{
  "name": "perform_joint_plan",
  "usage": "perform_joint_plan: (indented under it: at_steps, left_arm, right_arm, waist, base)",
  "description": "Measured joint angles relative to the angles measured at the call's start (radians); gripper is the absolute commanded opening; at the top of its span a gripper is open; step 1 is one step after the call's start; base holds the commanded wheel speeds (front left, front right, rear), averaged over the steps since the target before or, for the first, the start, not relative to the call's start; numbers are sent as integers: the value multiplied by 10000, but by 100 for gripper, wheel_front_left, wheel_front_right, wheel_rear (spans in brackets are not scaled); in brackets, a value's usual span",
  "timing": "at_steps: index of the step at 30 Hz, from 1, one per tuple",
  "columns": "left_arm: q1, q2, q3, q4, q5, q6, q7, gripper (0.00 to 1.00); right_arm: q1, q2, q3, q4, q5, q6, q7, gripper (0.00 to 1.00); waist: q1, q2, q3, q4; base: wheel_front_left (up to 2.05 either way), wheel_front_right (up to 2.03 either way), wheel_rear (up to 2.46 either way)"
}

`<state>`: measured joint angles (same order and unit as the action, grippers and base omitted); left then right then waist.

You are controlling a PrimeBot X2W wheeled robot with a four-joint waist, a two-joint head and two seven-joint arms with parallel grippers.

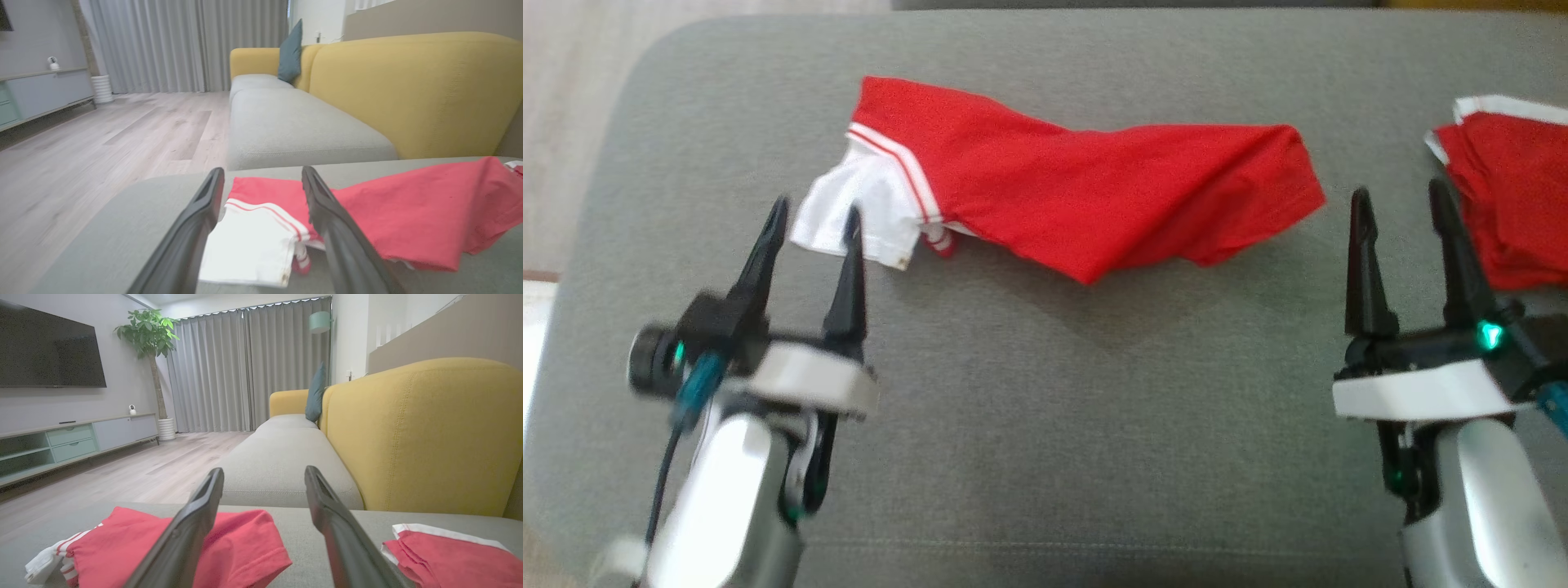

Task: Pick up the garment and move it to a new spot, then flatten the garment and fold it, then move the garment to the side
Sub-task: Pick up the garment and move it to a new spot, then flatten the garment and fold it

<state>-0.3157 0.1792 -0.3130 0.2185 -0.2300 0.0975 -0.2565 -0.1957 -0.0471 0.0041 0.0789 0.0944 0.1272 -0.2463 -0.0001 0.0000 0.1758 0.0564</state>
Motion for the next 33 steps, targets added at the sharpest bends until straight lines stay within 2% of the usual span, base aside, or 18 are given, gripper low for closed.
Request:
perform_joint_plan:
  at_steps: [6, 16, 33]
  left_arm:
    - [1248, -345, 736, -857, -4, 77, 0, 100]
    - [1284, -930, 1223, -1078, 368, -462, 0, 100]
    - [1298, -1233, 1622, -1114, 715, -980, 0, 100]
  right_arm:
    - [373, 0, 121, 71, 23, 0, 4, 100]
    - [382, 0, 105, 56, 8, 0, 104, 100]
    - [382, 0, 104, 35, -174, 0, 192, 100]
  waist:
    - [0, 0, -214, 441]
    - [0, 0, -220, 723]
    - [0, 0, -159, 767]
  base:
    - [0, 0, 0]
    - [0, 0, 0]
    - [0, 0, 0]
